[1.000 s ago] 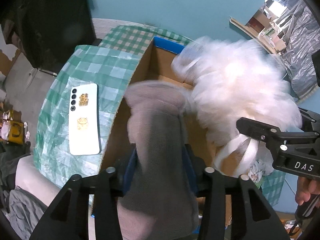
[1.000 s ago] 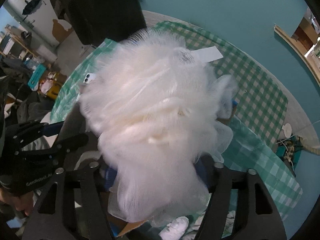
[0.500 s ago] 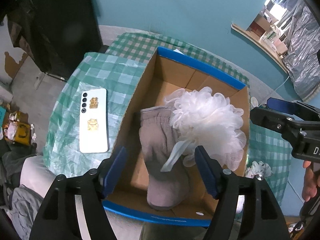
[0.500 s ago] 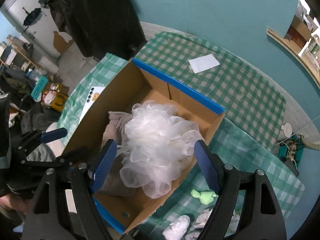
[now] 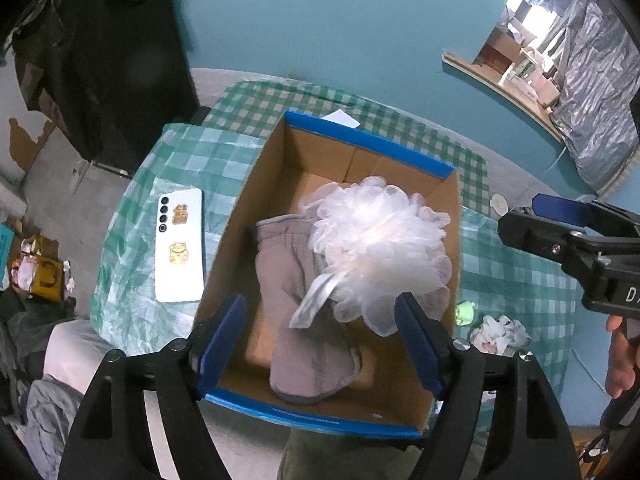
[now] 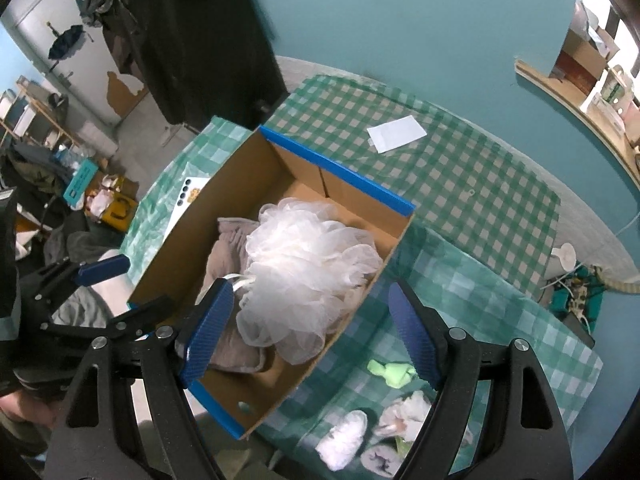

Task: Organize soft objects
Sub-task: 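Open both tools to drop the sock and bath puff into the box, then move both open tools back toward the remaining soft items on the table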

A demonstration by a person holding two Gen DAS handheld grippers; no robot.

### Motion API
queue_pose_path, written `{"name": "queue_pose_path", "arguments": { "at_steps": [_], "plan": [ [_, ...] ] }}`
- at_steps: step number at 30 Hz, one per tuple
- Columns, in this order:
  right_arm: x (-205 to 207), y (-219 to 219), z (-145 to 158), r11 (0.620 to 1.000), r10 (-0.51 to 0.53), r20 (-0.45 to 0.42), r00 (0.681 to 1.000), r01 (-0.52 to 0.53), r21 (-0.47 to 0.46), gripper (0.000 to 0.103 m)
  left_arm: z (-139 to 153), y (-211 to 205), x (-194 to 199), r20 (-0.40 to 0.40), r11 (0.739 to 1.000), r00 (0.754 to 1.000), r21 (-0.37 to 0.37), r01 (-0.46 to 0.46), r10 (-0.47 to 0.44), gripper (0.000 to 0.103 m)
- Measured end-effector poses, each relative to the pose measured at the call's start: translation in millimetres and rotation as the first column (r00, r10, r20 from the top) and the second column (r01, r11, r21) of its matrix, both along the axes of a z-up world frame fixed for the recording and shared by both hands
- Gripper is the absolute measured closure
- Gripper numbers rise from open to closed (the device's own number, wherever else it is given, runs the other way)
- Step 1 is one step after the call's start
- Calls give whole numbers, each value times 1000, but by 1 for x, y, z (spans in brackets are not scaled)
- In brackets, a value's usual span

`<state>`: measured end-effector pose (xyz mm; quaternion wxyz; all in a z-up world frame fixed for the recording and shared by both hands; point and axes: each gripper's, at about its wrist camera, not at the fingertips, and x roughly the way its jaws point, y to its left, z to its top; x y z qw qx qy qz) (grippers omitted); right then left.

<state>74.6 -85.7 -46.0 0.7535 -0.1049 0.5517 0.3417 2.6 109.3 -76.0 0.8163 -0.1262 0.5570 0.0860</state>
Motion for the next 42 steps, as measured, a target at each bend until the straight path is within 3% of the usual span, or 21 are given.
{"name": "queue_pose_path", "arguments": {
  "at_steps": [20, 42],
  "plan": [
    [-11, -65, 20, 996, -93, 24, 995, 92, 21, 22, 21, -57, 5, 5, 996, 996, 25, 91, -91, 23],
    [-27, -155, 14, 977, -212, 5, 977, 212, -4, 22, 14, -135, 11, -37, 969, 970, 52, 242, -240, 23]
  ]
}}
